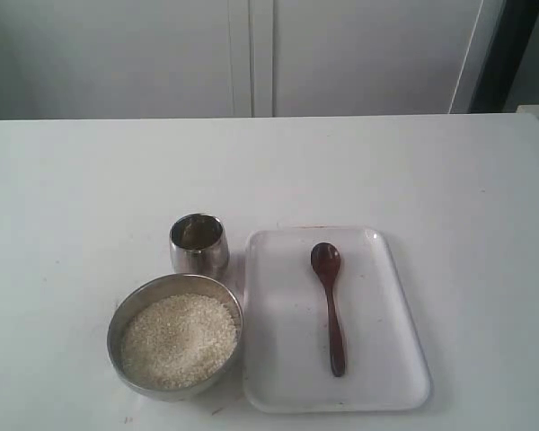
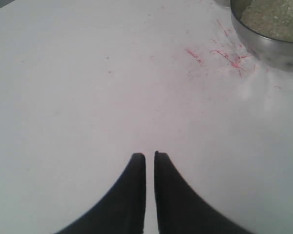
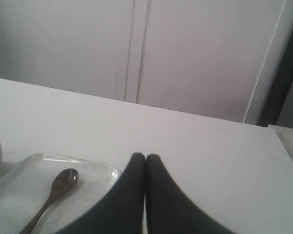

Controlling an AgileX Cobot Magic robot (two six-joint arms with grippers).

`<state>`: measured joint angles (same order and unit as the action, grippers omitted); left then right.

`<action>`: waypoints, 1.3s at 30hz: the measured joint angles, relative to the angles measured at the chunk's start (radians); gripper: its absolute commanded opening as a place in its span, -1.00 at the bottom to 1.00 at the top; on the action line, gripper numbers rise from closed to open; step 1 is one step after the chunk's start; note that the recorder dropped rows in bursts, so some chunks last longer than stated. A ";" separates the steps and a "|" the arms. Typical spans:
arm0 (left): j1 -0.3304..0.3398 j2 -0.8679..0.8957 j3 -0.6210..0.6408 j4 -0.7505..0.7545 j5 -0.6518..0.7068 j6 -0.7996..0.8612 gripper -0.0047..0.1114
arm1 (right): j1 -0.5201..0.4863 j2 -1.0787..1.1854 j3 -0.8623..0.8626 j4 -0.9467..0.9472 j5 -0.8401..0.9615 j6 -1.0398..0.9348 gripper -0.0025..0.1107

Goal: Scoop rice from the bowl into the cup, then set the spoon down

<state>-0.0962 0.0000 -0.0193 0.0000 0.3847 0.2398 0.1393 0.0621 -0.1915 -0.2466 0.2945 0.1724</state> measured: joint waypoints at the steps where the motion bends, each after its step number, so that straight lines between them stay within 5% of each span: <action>1: 0.000 0.000 0.000 0.000 0.000 0.000 -0.67 | -0.022 -0.017 0.024 0.010 -0.008 -0.001 -0.96; 9: 0.000 0.000 0.000 0.000 0.000 0.000 -0.67 | -0.098 -0.056 0.186 0.043 -0.037 -0.004 -0.96; 39: 0.000 0.000 0.000 0.000 0.000 0.000 -0.67 | -0.098 -0.056 0.186 0.050 0.062 -0.025 -0.96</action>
<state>-0.0962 0.0000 -0.0193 0.0000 0.3847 0.2398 0.0411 0.0065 -0.0055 -0.1971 0.3569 0.1469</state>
